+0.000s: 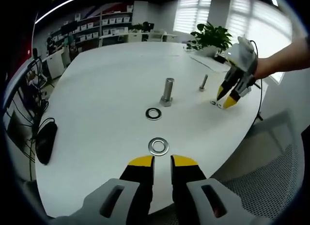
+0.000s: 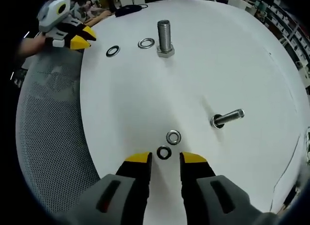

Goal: Place the washer onto the threaded stud by aligning its center hole with the stud, sliding it down to the base, and recovering from edge contact or off-axis alignment until the washer reaches the visible bottom stop.

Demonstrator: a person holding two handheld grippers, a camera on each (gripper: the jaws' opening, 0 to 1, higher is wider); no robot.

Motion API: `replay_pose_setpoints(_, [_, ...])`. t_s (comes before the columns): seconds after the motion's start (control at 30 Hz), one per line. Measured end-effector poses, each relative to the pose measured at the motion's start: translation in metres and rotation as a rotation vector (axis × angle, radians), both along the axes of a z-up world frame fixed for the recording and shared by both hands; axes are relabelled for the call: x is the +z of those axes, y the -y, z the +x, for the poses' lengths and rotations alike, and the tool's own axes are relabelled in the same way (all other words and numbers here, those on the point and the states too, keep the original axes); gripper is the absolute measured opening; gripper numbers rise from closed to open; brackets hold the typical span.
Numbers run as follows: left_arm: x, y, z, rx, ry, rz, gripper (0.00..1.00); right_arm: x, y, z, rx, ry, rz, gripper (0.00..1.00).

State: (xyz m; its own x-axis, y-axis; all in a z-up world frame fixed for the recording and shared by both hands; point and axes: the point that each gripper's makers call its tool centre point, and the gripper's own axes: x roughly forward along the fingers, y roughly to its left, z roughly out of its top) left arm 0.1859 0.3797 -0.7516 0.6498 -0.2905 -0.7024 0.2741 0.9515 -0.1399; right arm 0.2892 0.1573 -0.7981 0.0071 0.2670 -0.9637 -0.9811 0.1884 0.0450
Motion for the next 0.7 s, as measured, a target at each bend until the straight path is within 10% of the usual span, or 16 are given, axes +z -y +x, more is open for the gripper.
replay_pose_setpoints(0.7, [0.0048,-0.0008,0.0022,0.007,0.026,-0.005,0.11,-0.0012,-0.0024,-0.0069,0.018,0.067,-0.001,0.21])
